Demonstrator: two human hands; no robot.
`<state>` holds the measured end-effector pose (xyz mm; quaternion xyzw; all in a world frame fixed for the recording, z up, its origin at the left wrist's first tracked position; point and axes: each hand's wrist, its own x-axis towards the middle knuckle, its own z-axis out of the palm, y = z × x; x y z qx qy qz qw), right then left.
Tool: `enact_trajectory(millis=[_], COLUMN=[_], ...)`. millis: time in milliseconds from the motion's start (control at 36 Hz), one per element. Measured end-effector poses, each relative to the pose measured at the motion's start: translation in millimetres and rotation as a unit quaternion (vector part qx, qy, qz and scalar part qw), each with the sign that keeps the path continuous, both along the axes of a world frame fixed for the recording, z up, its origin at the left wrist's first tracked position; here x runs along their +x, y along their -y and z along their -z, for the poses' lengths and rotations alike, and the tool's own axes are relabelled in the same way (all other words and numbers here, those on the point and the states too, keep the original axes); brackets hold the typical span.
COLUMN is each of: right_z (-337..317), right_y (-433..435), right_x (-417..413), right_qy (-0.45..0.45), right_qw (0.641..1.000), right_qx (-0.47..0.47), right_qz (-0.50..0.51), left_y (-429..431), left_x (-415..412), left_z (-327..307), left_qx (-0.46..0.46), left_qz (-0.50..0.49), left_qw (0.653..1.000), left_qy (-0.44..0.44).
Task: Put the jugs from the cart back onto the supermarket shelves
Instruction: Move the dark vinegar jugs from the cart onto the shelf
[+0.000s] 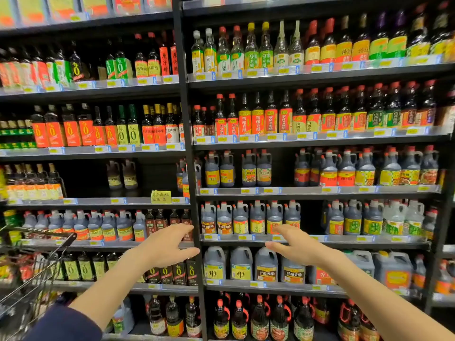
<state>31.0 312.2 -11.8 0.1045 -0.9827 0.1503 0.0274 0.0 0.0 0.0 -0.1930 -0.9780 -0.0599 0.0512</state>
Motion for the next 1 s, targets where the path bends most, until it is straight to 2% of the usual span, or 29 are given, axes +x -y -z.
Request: enact_trajectory(millis=[611,861,1000], right_z=[4,10,19], right_y=[28,102,161], right_x=[-26,-51,-73], right_qy=[0.009,0.043,0.029], right_qw=[0.996,0.987,0.982], right_qx=[0.043,0.062,0.063], right_qz=[-0.078,-0.140,-0.178], left_y=[27,91,145], left_x=[17,30,27], left_z=[14,24,27], left_qx=[-0.015,-0.014,-0.013], left_qz=[-0.074,-0.121,-0.153], left_qw=[0.997,0.992,0.988], left_qy=[0.019,0.037,0.034])
